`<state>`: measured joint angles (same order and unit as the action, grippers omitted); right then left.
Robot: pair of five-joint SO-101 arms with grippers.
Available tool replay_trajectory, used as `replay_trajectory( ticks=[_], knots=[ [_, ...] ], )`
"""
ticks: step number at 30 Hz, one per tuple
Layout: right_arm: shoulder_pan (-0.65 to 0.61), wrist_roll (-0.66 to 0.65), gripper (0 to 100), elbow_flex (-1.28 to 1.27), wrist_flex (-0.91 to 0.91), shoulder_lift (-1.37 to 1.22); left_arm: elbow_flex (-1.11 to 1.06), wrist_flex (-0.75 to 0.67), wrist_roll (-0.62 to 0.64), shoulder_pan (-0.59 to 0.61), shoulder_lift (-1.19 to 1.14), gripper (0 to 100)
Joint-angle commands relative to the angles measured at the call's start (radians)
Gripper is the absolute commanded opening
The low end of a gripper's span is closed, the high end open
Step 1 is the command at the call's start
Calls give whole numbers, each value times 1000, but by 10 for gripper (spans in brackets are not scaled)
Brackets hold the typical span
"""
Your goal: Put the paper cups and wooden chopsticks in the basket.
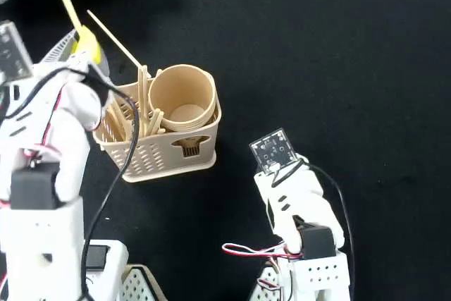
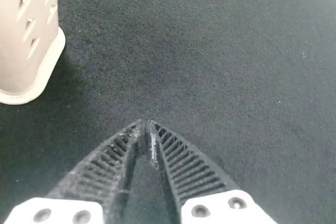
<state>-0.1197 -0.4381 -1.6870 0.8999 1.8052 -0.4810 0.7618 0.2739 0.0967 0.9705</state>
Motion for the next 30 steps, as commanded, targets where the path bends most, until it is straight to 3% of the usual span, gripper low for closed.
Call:
replay_trajectory(
  ticks=[1,4,9,18,23,30],
  knots=[
    [11,-9,12,4,2,81,-50,-5,-5,-10,123,106],
    [11,-9,12,4,2,81,-131,-6,0,-12,193,156],
    [11,-9,12,4,2,81,-209,-8,-5,-12,284,149],
    [11,-9,12,4,2,81,-194,2,-8,5,341,185],
    [11,-9,12,4,2,81,-99,123,-52,163,255,188],
    [11,-9,12,4,2,81,151,358,-186,366,-83,189]
  ],
)
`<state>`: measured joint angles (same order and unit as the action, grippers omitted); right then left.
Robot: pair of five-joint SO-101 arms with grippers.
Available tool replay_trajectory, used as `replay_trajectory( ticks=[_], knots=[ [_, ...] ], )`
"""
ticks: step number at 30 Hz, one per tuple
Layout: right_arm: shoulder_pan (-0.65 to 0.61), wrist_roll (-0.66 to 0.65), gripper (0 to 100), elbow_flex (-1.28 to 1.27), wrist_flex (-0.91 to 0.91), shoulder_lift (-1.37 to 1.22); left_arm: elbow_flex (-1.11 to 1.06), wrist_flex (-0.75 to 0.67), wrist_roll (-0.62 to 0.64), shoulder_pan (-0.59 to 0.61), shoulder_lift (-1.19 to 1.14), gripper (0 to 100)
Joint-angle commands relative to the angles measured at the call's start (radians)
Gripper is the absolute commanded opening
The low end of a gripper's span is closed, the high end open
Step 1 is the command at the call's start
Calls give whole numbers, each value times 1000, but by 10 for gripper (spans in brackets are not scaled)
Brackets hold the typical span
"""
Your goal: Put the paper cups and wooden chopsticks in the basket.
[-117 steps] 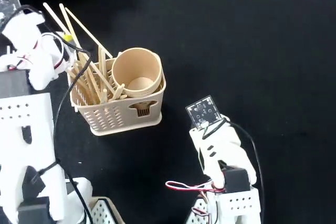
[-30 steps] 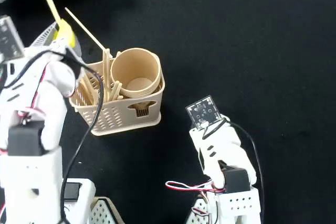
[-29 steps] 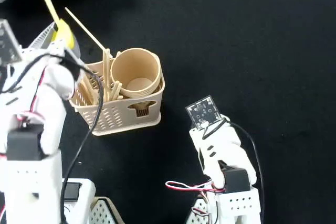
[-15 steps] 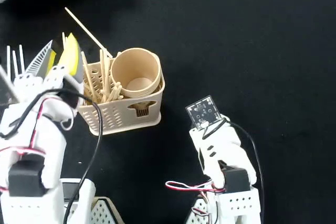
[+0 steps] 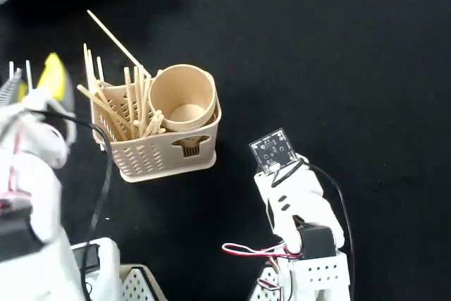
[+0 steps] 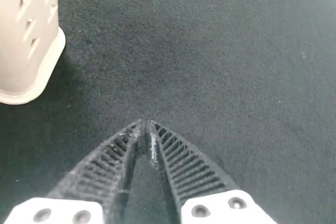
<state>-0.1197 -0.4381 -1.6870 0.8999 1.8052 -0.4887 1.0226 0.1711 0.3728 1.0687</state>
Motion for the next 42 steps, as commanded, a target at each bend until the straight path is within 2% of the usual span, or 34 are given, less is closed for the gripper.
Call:
replay_trajectory(
  ticks=[1,4,10,19,30,35,37,42],
  knots=[
    [11,-9,12,4,2,81,186,123,-110,116,-233,189],
    [11,-9,12,4,2,81,249,169,-199,203,-387,191],
    [11,-9,12,4,2,81,357,167,-373,357,-744,192],
    [11,-9,12,4,3,81,664,183,-534,418,-1280,232],
    [9,-9,12,4,3,81,1155,183,-545,418,-1844,236],
    [9,-9,12,4,3,81,1354,304,-551,401,-2031,232],
    [9,-9,12,4,3,81,1452,365,-551,390,-2097,198],
    [9,-9,12,4,3,81,1689,509,-551,377,-2225,30]
  ],
)
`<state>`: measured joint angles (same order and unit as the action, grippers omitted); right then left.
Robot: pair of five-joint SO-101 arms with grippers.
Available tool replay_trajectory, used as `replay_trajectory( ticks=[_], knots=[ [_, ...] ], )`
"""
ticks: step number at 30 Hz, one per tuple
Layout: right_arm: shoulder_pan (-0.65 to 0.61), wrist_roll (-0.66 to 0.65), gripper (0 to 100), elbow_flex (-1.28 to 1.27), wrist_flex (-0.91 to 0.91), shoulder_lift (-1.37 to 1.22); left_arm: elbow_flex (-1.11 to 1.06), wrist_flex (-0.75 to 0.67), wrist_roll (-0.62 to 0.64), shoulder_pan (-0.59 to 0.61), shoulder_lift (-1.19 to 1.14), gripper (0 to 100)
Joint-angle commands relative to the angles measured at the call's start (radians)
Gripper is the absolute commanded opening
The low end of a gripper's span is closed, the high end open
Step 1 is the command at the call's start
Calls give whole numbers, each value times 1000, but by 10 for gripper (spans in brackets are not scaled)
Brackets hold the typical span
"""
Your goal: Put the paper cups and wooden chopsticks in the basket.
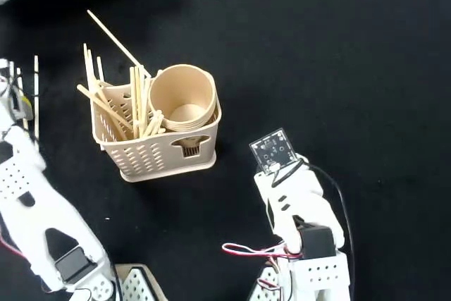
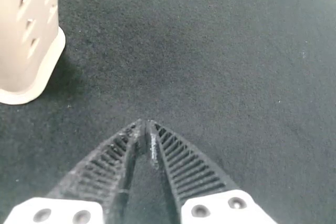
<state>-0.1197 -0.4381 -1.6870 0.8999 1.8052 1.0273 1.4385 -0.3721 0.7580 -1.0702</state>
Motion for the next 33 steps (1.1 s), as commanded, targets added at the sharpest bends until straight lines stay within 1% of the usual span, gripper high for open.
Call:
replay_trajectory(
  ticks=[1,6,8,11,14,20,26,27,29,31,33],
  knots=[
    [9,-9,12,4,3,81,217,126,-6,-10,-106,26],
    [9,-9,12,4,3,81,469,319,-3,-10,-160,30],
    [9,-11,12,4,3,81,544,324,15,-8,-167,29],
    [9,-11,12,4,3,81,581,325,69,-4,-150,29],
    [9,-11,12,4,3,81,564,325,91,-8,-107,29],
    [9,-11,12,4,3,81,426,325,170,-10,43,29],
    [9,-11,12,4,2,81,277,319,166,-12,226,29],
    [9,-11,12,4,2,81,268,318,157,-12,241,29],
    [9,-11,12,4,2,81,262,311,95,-22,229,31],
    [9,-11,12,4,2,81,263,311,29,-35,190,33],
    [9,-11,12,4,2,81,271,307,-11,-47,133,34]
  ],
)
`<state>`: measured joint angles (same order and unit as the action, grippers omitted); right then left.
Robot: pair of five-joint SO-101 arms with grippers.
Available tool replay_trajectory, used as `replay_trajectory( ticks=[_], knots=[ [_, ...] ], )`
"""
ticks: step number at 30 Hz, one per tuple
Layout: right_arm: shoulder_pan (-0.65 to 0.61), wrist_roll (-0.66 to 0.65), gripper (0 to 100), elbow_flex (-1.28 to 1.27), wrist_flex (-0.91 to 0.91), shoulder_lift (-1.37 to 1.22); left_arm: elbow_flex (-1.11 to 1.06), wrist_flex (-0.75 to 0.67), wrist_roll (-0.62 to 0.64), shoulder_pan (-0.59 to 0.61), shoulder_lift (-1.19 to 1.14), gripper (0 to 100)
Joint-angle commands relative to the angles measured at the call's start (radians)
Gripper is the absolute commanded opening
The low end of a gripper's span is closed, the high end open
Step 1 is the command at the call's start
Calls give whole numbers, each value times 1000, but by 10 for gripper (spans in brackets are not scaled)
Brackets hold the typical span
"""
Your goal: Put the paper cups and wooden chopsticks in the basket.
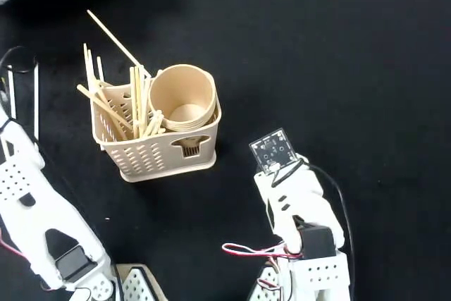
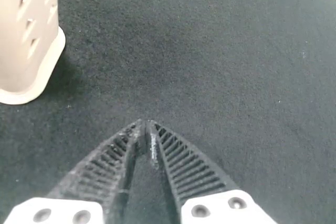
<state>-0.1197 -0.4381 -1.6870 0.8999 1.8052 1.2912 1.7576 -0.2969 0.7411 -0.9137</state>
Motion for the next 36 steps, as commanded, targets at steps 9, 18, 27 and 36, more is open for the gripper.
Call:
replay_trajectory(
  ticks=[9,18,27,36],
  knots=[
    [9,-11,12,4,2,81,8,-170,-84,-25,-256,34],
    [9,-11,12,4,2,81,48,-135,-83,-15,-261,34],
    [9,-11,12,4,2,81,317,2,-83,24,-273,32],
    [9,-11,12,4,2,81,323,-35,-84,24,-348,34]
  ],
)
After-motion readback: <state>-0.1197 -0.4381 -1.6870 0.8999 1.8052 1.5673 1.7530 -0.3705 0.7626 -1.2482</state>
